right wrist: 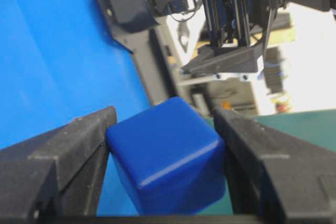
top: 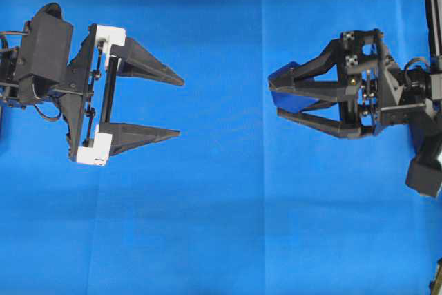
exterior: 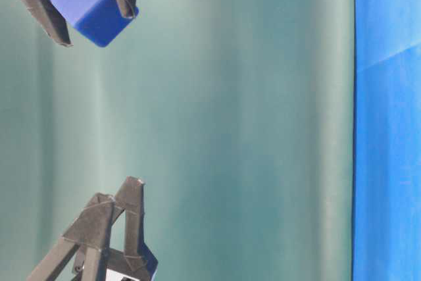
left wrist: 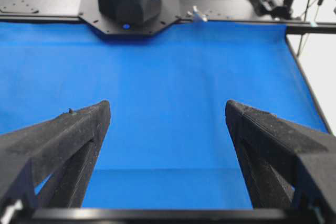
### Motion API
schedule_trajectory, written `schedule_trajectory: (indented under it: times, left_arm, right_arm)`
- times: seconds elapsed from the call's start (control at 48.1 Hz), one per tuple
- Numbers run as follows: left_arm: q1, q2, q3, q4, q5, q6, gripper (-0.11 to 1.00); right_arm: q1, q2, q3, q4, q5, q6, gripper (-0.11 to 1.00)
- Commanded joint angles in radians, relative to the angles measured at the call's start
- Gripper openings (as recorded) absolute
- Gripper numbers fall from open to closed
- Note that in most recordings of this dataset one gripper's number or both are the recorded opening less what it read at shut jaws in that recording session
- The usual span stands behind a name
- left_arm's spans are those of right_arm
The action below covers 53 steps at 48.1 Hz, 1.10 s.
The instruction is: Handover the blue block to the right arm after grasping it with the left arm, then place it in the designated position.
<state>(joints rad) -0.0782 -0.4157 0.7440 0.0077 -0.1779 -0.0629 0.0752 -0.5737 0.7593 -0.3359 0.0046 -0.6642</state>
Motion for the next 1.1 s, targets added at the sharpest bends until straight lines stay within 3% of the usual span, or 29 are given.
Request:
schedule_trajectory:
  times: [0.0,0.187,0.353,0.582,0.665,0.79,1.081]
  left_arm:
    - [-0.003,-0.017,-0.012,0.003,-0.006,0.002,0.93]
    - [-0.003,-0.015,-0.014,0.002,-0.008,0.0,0.93]
    - [-0.008,-0.015,-0.014,0.003,-0.008,0.0,0.93]
    - [-0.014,-0.015,-0.012,0.002,-0.008,0.0,0.93]
    - [-0.015,-0.017,-0.012,0.002,-0.008,0.0,0.93]
    - [-0.015,-0.017,-0.011,0.002,-0.006,0.0,0.93]
    - [-0.017,-0.017,-0.011,0.003,-0.006,0.0,0.93]
  right_arm:
    - [0.002,-0.005,-0.018,0.049,-0.009,0.038,0.47]
    - [0.003,-0.011,-0.017,0.12,-0.011,0.17,0.47]
    - [0.003,-0.015,-0.017,0.184,-0.006,0.357,0.47]
    - [0.002,-0.017,-0.015,0.196,0.0,0.62,0.47]
    - [0.002,-0.017,-0.015,0.195,0.002,0.687,0.47]
    - [0.002,-0.017,-0.015,0.195,0.011,0.73,0.47]
    - [0.002,-0.017,-0.017,0.195,0.015,0.735,0.47]
